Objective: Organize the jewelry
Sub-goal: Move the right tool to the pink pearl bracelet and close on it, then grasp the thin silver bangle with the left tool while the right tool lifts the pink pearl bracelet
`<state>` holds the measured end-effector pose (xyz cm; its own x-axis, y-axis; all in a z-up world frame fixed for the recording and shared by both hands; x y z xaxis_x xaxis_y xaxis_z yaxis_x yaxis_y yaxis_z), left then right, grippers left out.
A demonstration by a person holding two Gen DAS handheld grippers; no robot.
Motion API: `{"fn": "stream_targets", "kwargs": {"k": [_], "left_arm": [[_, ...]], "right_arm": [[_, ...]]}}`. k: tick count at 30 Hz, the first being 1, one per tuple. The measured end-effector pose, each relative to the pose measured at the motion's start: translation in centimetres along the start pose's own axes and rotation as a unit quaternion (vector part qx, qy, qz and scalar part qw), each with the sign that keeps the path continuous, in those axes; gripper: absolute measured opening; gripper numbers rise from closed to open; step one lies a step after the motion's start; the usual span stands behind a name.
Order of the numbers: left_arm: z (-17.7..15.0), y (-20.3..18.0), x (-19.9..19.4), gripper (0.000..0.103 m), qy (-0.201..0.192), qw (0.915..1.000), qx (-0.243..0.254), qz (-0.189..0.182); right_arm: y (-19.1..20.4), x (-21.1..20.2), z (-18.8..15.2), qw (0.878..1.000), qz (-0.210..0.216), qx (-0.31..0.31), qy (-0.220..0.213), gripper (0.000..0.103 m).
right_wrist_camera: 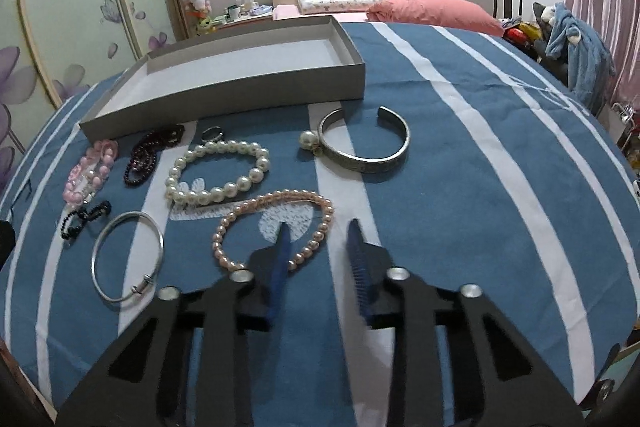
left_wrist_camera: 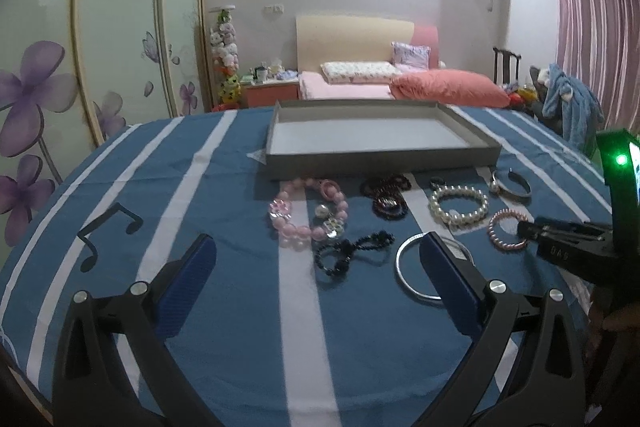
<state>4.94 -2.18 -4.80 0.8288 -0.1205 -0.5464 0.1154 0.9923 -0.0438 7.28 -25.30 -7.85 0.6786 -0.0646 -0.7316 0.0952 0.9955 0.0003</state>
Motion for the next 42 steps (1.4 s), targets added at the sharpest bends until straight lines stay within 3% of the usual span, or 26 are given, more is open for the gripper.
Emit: {"fn": "stream_targets", "kwargs": {"k": [1, 3, 13, 22, 32, 42], "left_arm": [[0.0, -0.4, 0.3, 0.099, 0.01, 0.9999, 0.006, -0.003], [-0.2, -1.0, 0.8, 0.099, 0.028, 0.9994, 0.014, -0.011], [-1.2, -4.7, 4.6, 0.099, 0.132, 0.9893, 0.033, -0.053], [-1.6, -7.3, 7.5, 0.097, 0.186, 0.9796, 0.041, -0.064], [-0.9, -8.3, 8.8, 0.089, 0.178, 0.982, 0.046, -0.043], [-0.9, -8.2, 8.7, 0.089, 0.172, 0.9831, 0.047, -0.043]], "right_arm": [[-0.1, -0.1, -0.1, 1.0, 0.0, -0.001, -0.001, 0.01], [-0.7, 0.0, 0.0, 1.0, 0.008, 0.002, 0.0, 0.007], [-2.9, -0.5, 0.0, 0.999, 0.034, 0.03, -0.011, 0.007], [-4.2, 0.0, -0.1, 0.997, 0.057, 0.044, -0.007, 0.007], [-4.2, 0.2, -0.5, 0.997, 0.064, 0.046, -0.008, 0.007], [-4.1, 0.2, -0.6, 0.997, 0.057, 0.043, -0.01, 0.007]]}}
Point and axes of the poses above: each gripper's, at about its wrist camera, not at the fingertips, and x roughly the way its jaws point, y to its left, z to its top, the point moved 1 cm from there along x, roughly the way its jaws point, and after that the axes turned 5 degrees about -x, right-handed, at the moved point
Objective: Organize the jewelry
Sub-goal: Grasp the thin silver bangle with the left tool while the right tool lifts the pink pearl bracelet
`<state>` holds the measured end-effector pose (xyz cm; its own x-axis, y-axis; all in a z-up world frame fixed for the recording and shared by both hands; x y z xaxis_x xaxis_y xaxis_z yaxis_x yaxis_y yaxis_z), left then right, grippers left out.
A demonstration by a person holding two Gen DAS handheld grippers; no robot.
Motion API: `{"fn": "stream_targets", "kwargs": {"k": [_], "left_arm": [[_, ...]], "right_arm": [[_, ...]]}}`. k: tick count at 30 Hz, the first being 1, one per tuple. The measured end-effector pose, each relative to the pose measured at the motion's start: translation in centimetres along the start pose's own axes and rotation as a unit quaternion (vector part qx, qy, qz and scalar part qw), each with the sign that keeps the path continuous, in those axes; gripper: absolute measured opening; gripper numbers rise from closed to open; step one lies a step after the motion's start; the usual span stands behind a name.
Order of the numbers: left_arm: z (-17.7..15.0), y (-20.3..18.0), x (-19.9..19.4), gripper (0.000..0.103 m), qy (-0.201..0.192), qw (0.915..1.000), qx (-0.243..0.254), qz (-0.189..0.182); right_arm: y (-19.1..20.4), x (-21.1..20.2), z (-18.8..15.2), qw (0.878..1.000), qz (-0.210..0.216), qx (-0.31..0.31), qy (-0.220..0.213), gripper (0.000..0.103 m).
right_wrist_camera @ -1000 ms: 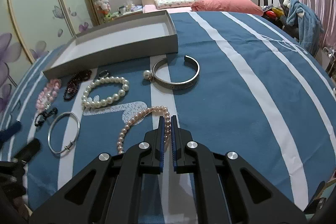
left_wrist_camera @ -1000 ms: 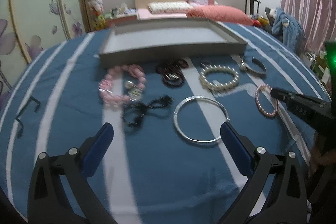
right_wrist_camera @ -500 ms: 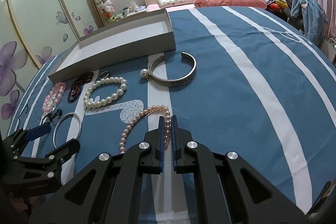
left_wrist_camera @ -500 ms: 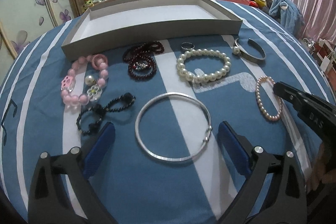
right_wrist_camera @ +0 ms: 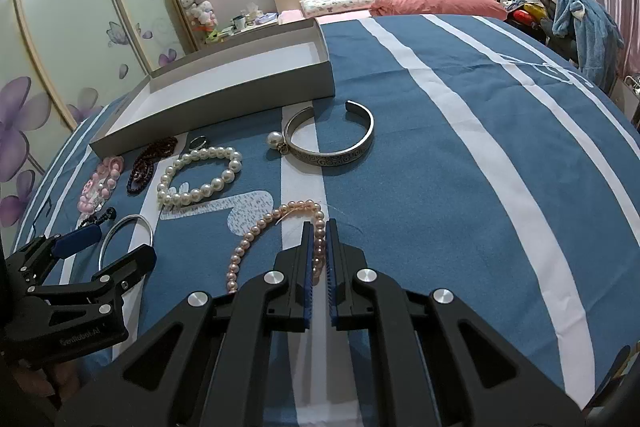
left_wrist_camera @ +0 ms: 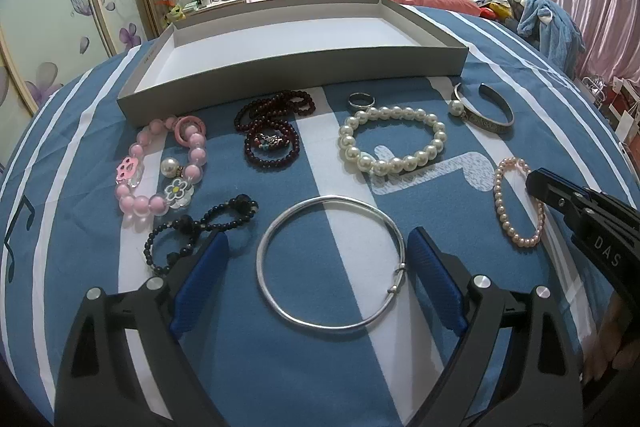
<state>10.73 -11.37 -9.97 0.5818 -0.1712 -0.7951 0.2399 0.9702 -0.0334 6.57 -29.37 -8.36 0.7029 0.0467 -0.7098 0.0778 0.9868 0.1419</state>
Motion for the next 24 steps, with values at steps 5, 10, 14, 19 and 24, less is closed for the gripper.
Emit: {"fn": "stream_targets", "kwargs": {"k": [5, 10, 14, 19, 24], "left_arm": [[-0.1, -0.3, -0.4, 0.072, -0.011, 0.9999, 0.008, -0.007], [-0.2, -0.2, -0.4, 0.071, -0.014, 0.9998, 0.003, -0.012], [-0.3, 0.1, -0.6, 0.071, -0.015, 0.9997, -0.005, -0.017], [-0.5, 1.2, -1.0, 0.071, -0.017, 0.9993, -0.026, -0.023], [-0.9, 2.2, -1.8, 0.071, -0.03, 0.9986, -0.039, -0.021]], "right_arm": [[0.2, -0.1, 0.0, 1.0, -0.004, -0.006, -0.001, 0.007], [-0.1, -0.2, 0.0, 1.0, 0.008, 0.003, 0.001, 0.007], [0.0, -0.3, -0.1, 1.0, 0.021, 0.007, -0.001, 0.007], [0.5, -0.9, 0.3, 0.999, 0.037, 0.005, -0.016, 0.007], [1.8, -1.8, 0.7, 0.998, 0.058, -0.008, -0.033, 0.007]]}}
Point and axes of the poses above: each gripper's, at about its wrist camera, not at the fingertips, and x roughly the way its jaws point, y to its left, z to its top, the point moved 1 cm from there along x, roughly the way its jaws point, and after that the axes turned 5 degrees about -x, right-handed, at the moved point
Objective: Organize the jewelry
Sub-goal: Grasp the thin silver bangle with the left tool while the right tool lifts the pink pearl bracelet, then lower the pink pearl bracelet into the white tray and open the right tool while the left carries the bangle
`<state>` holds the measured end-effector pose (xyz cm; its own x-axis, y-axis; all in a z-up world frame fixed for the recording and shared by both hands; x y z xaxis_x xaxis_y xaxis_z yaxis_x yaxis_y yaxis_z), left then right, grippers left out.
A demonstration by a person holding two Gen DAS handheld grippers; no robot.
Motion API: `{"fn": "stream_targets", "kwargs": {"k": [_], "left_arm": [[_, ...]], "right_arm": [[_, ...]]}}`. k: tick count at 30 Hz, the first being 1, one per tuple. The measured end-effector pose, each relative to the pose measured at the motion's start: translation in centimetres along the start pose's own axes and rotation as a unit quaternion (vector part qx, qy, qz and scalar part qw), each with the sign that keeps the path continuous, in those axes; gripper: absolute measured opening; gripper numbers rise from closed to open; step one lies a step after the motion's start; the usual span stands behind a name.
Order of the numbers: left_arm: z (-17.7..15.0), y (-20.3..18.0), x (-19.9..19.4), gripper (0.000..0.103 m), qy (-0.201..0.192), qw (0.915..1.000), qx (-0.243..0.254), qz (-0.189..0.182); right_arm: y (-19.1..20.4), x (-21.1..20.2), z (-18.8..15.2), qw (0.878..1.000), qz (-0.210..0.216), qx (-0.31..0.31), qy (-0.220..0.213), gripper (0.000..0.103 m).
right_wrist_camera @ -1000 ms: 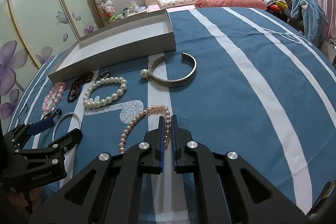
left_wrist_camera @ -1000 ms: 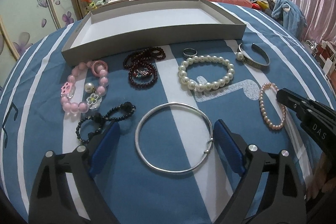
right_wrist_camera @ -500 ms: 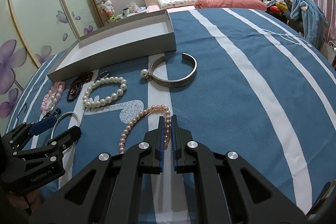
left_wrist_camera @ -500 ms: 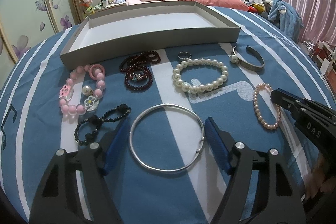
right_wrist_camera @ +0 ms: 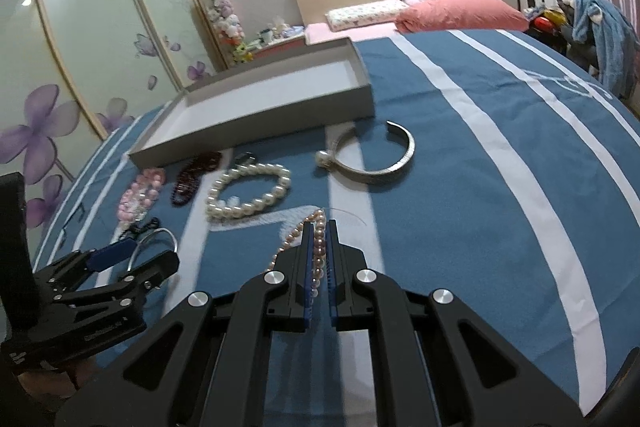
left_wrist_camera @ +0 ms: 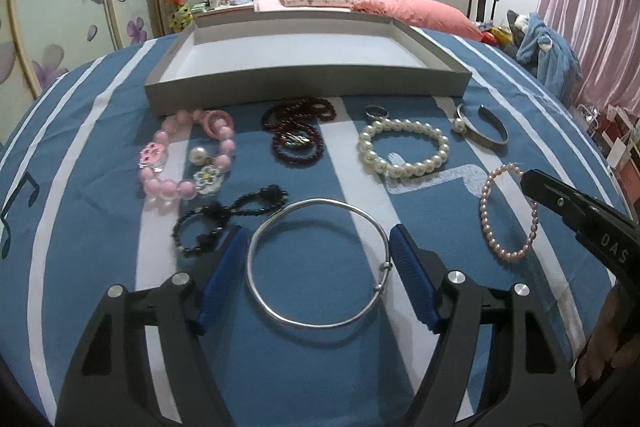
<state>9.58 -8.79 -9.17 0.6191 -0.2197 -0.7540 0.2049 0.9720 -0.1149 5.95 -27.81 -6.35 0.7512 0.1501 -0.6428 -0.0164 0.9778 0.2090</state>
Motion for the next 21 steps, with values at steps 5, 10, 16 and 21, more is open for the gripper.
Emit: {"fn": "stream_targets", "kwargs": {"k": [5, 10, 16, 21], "left_arm": [[-0.1, 0.9, -1.5, 0.071, -0.032, 0.9994, -0.009, 0.008], [-0.1, 1.9, -3.0, 0.071, -0.062, 0.9977, -0.021, 0.016], [0.1, 2.6, -4.8, 0.071, -0.102, 0.994, -0.028, 0.025], [0.3, 2.9, -6.1, 0.071, -0.13, 0.9906, -0.029, 0.032]], "right_arm": [[1.3, -0.6, 0.4, 1.0, 0.018, -0.013, -0.015, 0.007], [2.5, -1.2, 0.8, 0.999, 0.033, -0.024, -0.03, 0.007], [3.7, -1.8, 1.2, 0.997, 0.043, -0.036, -0.048, 0.007], [4.4, -2.2, 1.5, 0.996, 0.047, -0.044, -0.063, 0.007]]}}
Point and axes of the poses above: each gripper's, at about its wrist camera, not at the fingertips, and x roughly the way its jaws point, y to its left, z to its top, the point moved 1 cm from there along x, roughly the way its jaws point, and after that the axes turned 5 degrees about -x, right-handed, at the moved point
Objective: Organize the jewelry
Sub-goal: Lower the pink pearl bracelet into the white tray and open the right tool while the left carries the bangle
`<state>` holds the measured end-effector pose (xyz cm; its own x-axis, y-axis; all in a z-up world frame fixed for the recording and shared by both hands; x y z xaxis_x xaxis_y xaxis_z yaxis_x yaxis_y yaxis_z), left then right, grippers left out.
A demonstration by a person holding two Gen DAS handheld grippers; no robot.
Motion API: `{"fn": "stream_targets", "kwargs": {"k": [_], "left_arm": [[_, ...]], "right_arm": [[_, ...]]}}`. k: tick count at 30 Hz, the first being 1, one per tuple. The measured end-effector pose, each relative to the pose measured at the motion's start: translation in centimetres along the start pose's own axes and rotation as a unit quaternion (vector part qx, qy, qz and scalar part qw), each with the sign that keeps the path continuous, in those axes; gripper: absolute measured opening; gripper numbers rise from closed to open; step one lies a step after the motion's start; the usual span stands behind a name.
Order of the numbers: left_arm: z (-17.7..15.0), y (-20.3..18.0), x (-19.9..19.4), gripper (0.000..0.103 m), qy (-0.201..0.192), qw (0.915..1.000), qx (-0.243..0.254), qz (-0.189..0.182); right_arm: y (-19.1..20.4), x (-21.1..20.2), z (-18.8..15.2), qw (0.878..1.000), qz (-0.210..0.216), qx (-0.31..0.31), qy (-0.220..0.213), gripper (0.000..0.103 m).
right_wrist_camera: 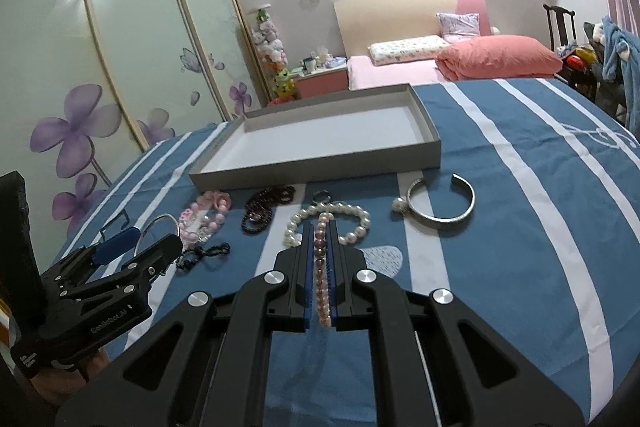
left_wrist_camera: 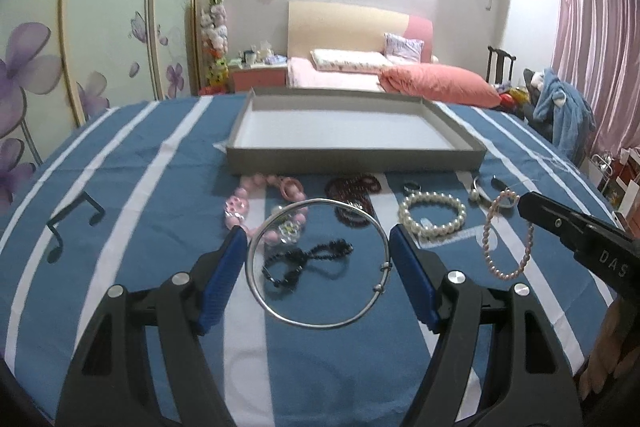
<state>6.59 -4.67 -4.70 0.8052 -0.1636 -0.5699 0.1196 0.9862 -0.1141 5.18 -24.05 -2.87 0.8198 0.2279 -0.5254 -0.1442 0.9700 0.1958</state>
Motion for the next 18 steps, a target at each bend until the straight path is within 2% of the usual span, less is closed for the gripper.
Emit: {"fn": "stream_targets", "kwargs": {"k": [8, 18], "left_arm": [[1.6, 0.4, -1.6, 0.071, -0.036, 0.9993, 0.001, 0.01], [5.9, 0.4, -2.1, 0.071, -0.088, 0.9957, 0.006, 0.03]], "right_arm": [[1.0, -0.6, 1.4, 0.999, 0.005, -0.014, -0.028, 0.007], [2.1, -0.6, 5.2, 0.995, -0.005, -0.034, -0.097, 0.007]]}}
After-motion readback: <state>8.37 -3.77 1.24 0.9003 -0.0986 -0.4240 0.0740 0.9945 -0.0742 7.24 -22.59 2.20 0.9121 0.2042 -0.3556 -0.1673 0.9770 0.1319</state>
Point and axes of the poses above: each gripper's, at about its wrist camera, not at the fingertips, and x roughly the way its jaws point, y to its left, z to its top, the point moved 1 cm from there along x, roughly the way its jaws point, and after that the axes turned 5 degrees about -x, right-handed, at the moved point
